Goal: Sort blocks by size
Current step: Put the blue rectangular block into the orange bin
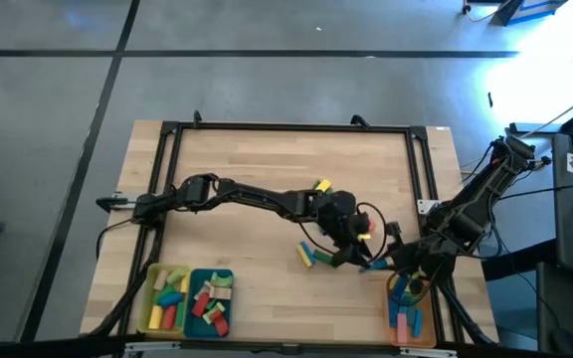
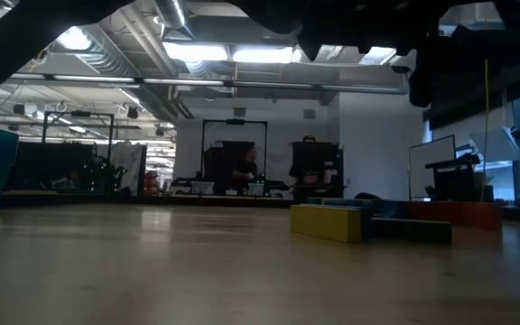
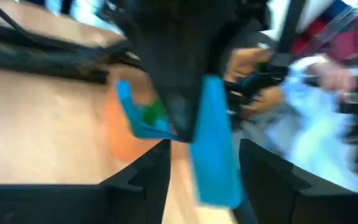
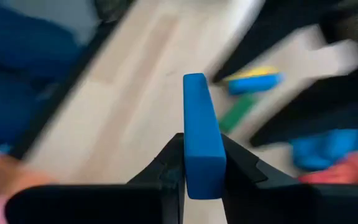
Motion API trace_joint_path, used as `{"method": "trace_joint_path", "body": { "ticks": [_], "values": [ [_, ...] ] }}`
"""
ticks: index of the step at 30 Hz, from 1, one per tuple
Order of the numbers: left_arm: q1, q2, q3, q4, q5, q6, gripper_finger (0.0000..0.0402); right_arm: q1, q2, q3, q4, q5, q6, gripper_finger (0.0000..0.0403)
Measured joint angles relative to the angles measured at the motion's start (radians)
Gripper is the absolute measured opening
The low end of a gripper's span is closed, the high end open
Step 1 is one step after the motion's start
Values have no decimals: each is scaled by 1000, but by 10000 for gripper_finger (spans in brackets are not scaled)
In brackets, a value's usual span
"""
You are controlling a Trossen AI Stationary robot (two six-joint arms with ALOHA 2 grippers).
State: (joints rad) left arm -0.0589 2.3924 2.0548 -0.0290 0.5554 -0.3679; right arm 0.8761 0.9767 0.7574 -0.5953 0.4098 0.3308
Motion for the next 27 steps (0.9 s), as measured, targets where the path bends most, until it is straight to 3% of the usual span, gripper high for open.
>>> {"method": "trace_joint_path", "body": {
  "ticks": [3, 13, 27],
  "values": [
    [-7, -4, 1, -38, -62, 68, 183, 0, -7, 10, -23, -138, 79, 67],
    [37, -4, 1, -286, -62, 237, 177, 2, 11, 61, -85, -582, 471, 72],
    [43, -2, 1, -362, -62, 319, 175, 1, 119, 61, -192, -648, 580, 77]
  ]
}}
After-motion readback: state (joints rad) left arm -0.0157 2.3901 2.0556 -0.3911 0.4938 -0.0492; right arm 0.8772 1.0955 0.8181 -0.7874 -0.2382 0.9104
